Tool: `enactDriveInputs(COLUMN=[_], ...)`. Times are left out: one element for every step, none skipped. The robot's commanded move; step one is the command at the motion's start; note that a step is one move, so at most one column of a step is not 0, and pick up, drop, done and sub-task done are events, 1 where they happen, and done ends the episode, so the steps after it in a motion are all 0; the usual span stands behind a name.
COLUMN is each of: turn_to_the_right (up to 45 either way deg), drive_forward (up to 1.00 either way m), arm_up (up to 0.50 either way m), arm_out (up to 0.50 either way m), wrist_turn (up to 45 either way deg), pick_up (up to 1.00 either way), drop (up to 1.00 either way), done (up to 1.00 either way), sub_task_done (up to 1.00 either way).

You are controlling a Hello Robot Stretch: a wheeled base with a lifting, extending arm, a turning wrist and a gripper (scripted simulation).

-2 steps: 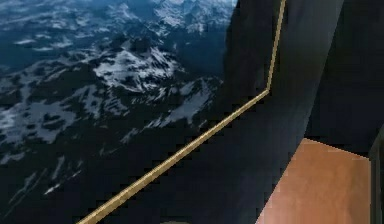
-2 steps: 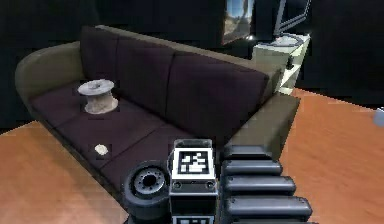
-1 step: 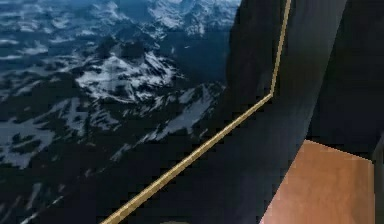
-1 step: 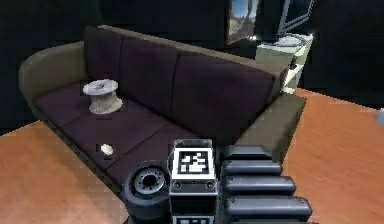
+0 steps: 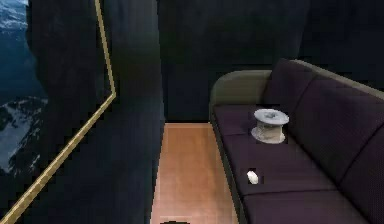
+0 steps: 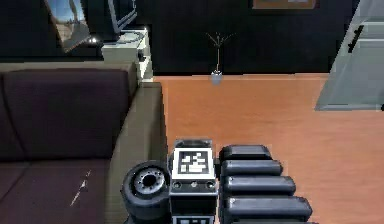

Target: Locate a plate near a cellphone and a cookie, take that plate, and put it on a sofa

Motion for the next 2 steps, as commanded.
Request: enactDriveInputs(turn_to_the_right=[0.0,6.0], drive_forward=[1.00,0.00], arm_up=[0.00,0.00], arm_out=[0.00,0.00], wrist_turn=[0.0,0.0], pick_up=[0.00,0.00], drop=[0.00,0.00], done=[0.00,0.00], sub_task_done=[0.00,0.00])
